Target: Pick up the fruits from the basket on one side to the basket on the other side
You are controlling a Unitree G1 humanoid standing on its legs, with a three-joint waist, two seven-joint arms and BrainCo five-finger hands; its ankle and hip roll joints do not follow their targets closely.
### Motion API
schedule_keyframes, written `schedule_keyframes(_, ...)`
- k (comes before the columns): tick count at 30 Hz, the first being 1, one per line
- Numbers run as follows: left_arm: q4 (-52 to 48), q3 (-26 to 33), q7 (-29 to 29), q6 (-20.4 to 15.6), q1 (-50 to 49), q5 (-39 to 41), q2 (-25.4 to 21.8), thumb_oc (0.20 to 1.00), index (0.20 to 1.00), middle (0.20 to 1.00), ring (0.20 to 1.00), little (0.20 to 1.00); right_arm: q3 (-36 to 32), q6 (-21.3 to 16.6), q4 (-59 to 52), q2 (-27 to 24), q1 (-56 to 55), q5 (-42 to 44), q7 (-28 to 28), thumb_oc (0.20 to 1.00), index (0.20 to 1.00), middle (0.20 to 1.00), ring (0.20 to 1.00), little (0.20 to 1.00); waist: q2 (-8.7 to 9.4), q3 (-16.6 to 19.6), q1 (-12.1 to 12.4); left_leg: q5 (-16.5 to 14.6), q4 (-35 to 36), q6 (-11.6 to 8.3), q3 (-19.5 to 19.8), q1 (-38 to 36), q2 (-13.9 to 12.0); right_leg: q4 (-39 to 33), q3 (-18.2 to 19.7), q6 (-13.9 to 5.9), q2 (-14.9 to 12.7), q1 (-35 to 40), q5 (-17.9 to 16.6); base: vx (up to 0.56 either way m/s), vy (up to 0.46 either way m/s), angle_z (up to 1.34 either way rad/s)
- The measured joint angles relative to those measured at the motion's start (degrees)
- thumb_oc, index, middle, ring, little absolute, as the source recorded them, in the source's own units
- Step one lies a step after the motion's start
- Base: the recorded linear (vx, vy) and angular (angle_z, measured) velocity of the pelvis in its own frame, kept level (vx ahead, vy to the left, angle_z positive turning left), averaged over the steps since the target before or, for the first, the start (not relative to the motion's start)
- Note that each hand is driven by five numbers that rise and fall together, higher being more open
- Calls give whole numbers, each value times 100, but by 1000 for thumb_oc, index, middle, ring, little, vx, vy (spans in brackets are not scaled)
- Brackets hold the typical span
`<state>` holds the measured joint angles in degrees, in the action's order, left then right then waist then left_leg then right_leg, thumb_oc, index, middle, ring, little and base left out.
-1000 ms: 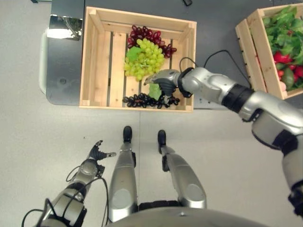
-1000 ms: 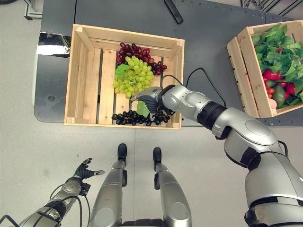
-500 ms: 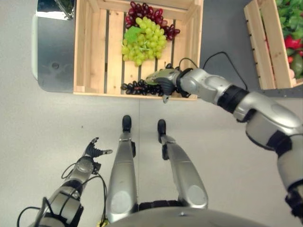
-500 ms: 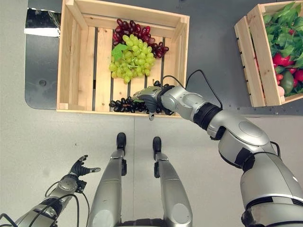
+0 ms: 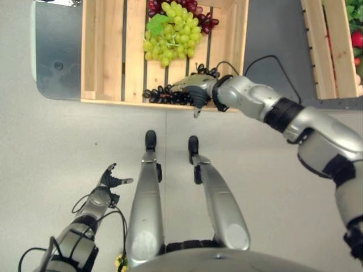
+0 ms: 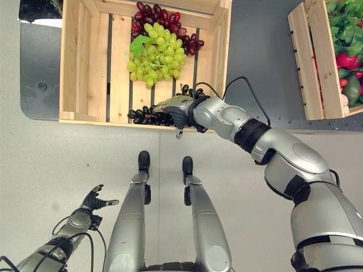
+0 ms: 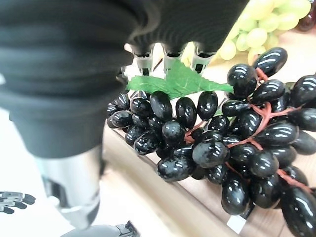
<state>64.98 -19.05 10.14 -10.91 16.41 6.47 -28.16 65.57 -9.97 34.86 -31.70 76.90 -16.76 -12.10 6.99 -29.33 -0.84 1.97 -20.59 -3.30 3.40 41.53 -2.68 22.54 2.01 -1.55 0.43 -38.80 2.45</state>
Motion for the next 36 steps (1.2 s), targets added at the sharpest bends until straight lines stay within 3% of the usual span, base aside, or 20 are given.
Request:
schedule_keyframes(10, -79, -20, 21, -2, -2, -12, -34, 1000, 1000, 1000, 1000, 1000, 13, 2, -77, -89, 48, -2, -1, 1000, 1000, 1000, 1000, 1000, 0, 2, 11, 30, 15, -42, 79, 77, -5, 83, -85, 43, 5, -85, 35, 5, -6, 3)
schedule_keyframes(15, -98, -7, 17, -10, 8, -15, -80, 1000, 1000, 1000, 1000, 1000, 349, 75, -627, -185, 241, -69, -21, 1000, 1000, 1000, 1000, 1000, 0, 3, 34, 129, 178, -38, 94, -35, 16, 40, -100, 47, -13, -21, 31, -3, -4, 5)
schedule_keyframes(20, -134, 75, -7, -40, 6, -22, -169, 1000, 1000, 1000, 1000, 1000, 681, -126, -2436, -1060, 929, 213, -252, 1000, 1000, 1000, 1000, 1000, 2, 4, 52, 169, 295, -41, 155, -204, 31, -50, -130, 54, -23, 170, 46, -6, -9, 10)
schedule_keyframes(27, -146, 184, -60, -73, -11, -119, -236, 1000, 1000, 1000, 1000, 1000, 1089, -206, -2932, -2015, 1978, 983, -487, 1000, 1000, 1000, 1000, 1000, 36, 12, 17, 213, 396, -32, 153, -318, 52, -104, -131, 36, -48, 272, 35, 0, -2, 1)
schedule_keyframes(36, -163, 188, -113, -74, -13, -123, -254, 1000, 1000, 1000, 1000, 1000, 1401, -206, -3170, -2162, 2214, 1428, -588, 1000, 1000, 1000, 1000, 1000, 188, -10, 17, 218, 391, -25, 154, -332, 48, -161, -136, 32, -42, 314, 24, 0, 0, 0)
